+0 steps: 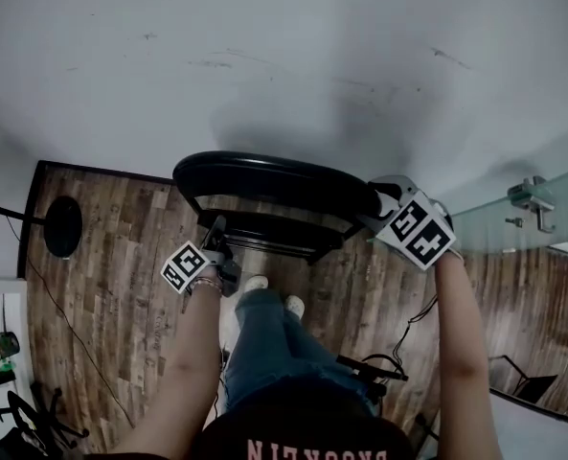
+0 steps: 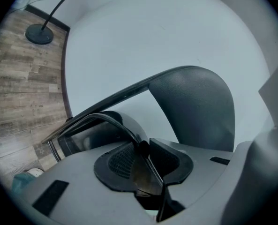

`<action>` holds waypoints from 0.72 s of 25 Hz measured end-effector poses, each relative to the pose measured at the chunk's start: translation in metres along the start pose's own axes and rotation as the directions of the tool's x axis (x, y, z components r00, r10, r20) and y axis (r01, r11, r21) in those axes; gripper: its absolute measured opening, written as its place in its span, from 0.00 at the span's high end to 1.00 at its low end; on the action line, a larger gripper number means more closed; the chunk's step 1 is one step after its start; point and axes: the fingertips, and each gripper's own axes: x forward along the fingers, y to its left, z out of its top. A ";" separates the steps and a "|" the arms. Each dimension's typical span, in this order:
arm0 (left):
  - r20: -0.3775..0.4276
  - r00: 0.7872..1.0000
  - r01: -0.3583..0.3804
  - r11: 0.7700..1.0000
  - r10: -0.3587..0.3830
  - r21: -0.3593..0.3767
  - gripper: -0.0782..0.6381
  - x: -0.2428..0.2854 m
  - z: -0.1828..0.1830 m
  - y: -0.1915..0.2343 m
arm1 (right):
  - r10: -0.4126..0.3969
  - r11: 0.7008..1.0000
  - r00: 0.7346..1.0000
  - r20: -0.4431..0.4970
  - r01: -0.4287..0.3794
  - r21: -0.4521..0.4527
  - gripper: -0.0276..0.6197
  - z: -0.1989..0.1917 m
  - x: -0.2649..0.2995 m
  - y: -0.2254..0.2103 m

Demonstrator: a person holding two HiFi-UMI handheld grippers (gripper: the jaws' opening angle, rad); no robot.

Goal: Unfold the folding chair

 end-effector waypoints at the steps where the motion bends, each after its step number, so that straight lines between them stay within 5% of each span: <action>1: 0.004 1.000 0.000 1.000 0.000 0.005 0.76 -0.004 -0.001 0.001 | 0.034 0.999 0.999 0.027 -0.033 -0.013 0.61 0.009 0.002 0.005; 6: 0.021 1.000 0.002 1.000 -0.003 0.022 0.76 -0.015 -0.004 0.003 | 0.179 0.984 0.969 0.172 -0.174 -0.046 0.59 0.074 0.012 0.023; 9: 0.019 1.000 -0.011 1.000 0.010 0.022 0.76 -0.014 -0.006 0.002 | 0.142 0.987 0.977 0.158 -0.129 -0.093 0.62 0.081 0.010 0.027; 13: -0.024 0.999 -0.024 0.999 0.024 0.024 0.75 -0.016 -0.005 0.004 | 0.085 0.996 0.970 0.226 -0.077 -0.044 0.66 0.084 0.003 0.028; 18: -0.058 0.998 -0.018 1.000 0.017 -0.024 0.76 -0.028 -0.010 0.007 | -0.037 0.994 0.984 0.177 0.054 -0.093 0.65 0.086 0.000 0.032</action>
